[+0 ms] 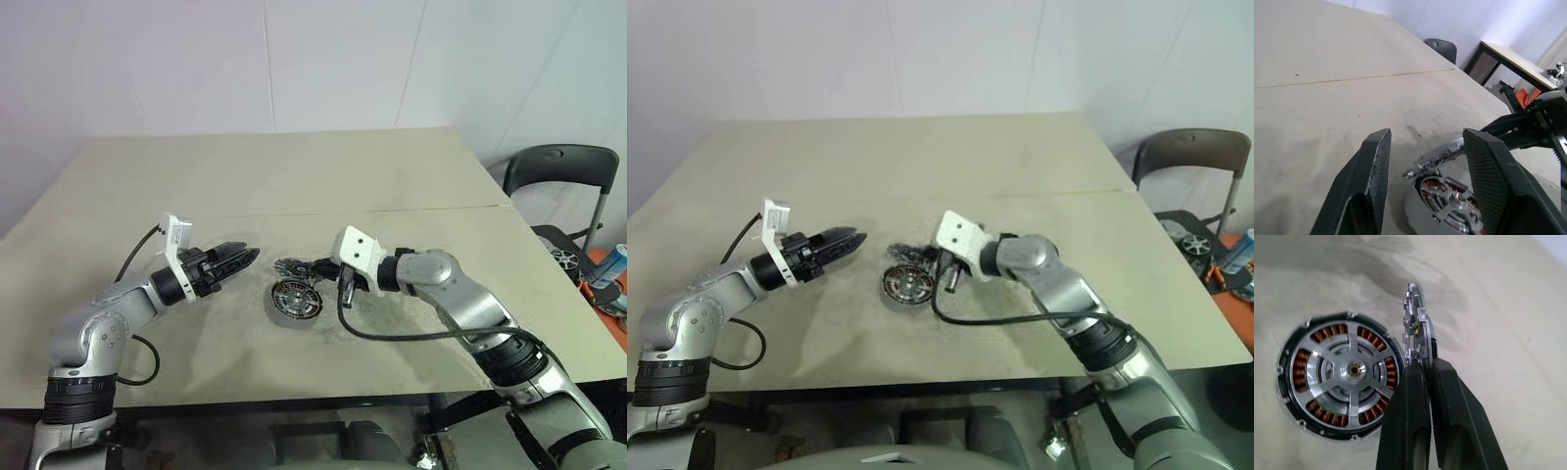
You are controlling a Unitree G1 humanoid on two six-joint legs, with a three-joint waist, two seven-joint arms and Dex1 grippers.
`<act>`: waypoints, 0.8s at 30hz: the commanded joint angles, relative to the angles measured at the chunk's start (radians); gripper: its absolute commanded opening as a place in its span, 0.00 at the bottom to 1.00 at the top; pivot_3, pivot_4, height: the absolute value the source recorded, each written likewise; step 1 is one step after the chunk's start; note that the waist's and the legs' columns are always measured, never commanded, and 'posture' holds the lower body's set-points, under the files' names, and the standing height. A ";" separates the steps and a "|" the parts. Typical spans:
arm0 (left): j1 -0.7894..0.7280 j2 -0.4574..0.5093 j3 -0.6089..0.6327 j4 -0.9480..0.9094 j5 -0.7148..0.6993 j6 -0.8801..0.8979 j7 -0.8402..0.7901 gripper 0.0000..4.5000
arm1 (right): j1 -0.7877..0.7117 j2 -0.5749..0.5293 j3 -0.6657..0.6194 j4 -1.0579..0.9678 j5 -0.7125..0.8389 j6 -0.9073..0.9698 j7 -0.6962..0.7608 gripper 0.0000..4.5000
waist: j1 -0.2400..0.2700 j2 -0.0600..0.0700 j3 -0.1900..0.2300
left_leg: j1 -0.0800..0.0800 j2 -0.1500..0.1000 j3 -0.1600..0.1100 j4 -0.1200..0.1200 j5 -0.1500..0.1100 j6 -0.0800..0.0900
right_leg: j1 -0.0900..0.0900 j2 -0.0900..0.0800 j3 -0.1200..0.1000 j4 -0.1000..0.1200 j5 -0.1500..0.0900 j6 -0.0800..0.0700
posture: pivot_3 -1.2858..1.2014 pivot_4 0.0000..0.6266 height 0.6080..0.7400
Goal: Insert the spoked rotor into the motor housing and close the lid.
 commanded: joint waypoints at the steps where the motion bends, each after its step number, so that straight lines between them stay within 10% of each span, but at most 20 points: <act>1: -0.040 0.001 0.008 -0.010 -0.006 -0.006 -0.002 0.55 | 0.015 -0.035 -0.031 0.001 -0.126 -0.209 -0.051 0.01 | 0.004 0.000 0.000 | 0.000 0.000 0.000 0.002 0.000 0.000 | 0.000 0.000 0.000 0.000 0.000 0.000 | 0.52 0.00 1.00; 9: -0.075 -0.030 -0.018 -0.016 -0.010 0.011 0.014 0.55 | 0.170 -0.084 -0.082 0.005 -0.341 -0.664 -0.218 0.01 | 0.009 -0.001 0.001 | 0.000 -0.001 0.002 0.006 0.000 0.000 | 0.003 0.000 0.002 0.000 0.002 0.000 | 0.52 0.00 1.00; 24: -0.107 -0.028 -0.014 -0.009 -0.013 0.036 0.024 0.55 | 0.208 -0.032 -0.032 0.308 -0.603 -0.908 -0.405 0.01 | 0.017 -0.002 0.001 | 0.007 0.000 0.003 0.009 0.001 0.000 | 0.007 0.002 0.003 0.008 0.003 -0.004 | 0.52 0.00 1.00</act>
